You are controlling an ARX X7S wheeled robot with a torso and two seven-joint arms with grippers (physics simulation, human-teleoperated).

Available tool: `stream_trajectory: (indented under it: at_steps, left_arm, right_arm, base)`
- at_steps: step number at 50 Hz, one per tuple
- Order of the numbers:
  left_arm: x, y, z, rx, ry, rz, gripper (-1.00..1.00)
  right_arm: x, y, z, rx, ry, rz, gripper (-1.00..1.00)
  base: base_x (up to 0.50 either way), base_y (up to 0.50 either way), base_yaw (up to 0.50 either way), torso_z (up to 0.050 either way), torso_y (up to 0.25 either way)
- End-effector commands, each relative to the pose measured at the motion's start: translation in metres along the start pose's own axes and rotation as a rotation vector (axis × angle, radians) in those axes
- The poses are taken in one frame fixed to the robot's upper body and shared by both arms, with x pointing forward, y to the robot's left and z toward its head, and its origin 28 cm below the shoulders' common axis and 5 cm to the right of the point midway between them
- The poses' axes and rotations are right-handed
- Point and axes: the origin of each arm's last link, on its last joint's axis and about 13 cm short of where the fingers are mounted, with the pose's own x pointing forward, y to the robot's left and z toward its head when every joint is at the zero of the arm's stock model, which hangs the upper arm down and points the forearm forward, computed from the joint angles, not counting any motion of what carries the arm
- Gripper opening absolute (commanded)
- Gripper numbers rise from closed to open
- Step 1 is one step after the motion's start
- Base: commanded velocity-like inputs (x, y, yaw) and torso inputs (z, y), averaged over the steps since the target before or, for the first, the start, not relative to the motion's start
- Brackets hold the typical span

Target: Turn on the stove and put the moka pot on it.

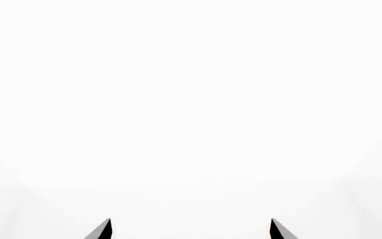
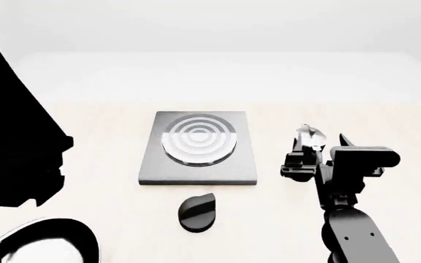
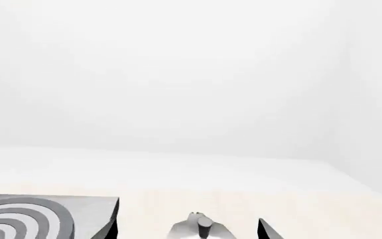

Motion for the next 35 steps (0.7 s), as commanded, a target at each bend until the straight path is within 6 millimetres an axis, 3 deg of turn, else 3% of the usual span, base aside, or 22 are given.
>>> stream_trajectory:
  at_steps: [1,8,10,12,23,25,35]
  left_arm:
    - [-0.001,0.001,0.013,0.007,-0.013,0.009,1.00]
    - [-0.001,0.002,0.014,0.006,-0.014,0.014,1.00]
    - [-0.001,0.002,0.013,0.007,-0.011,0.013,1.00]
    - [-0.002,0.002,0.011,0.004,-0.003,0.017,1.00]
    - [-0.003,0.002,0.010,-0.008,0.009,0.019,1.00]
    - [-0.002,0.002,0.010,-0.007,0.010,0.019,1.00]
    - [-0.003,0.002,0.010,-0.014,0.017,0.015,1.00]
  right_arm:
    - [-0.008,-0.002,-0.029,-0.003,0.076,-0.017,1.00]
    - [-0.021,-0.006,-0.045,-0.007,0.103,-0.032,1.00]
    - [-0.022,-0.007,-0.039,-0.012,0.104,-0.035,1.00]
    - [-0.028,-0.009,-0.049,-0.012,0.112,-0.042,1.00]
    - [-0.039,-0.012,-0.057,-0.010,0.144,-0.052,1.00]
    - [-0.040,-0.011,-0.066,-0.009,0.148,-0.053,1.00]
    - [-0.031,-0.008,-0.057,-0.023,0.146,-0.046,1.00]
  base:
    - [0.00,0.00,0.00,0.000,0.000]
    - [0.00,0.00,0.00,0.000,0.000]
    - [0.00,0.00,0.00,0.000,0.000]
    - [0.00,0.00,0.00,0.000,0.000]
    - [0.00,0.00,0.00,0.000,0.000]
    - [0.00,0.00,0.00,0.000,0.000]
    - [0.00,0.00,0.00,0.000,0.000]
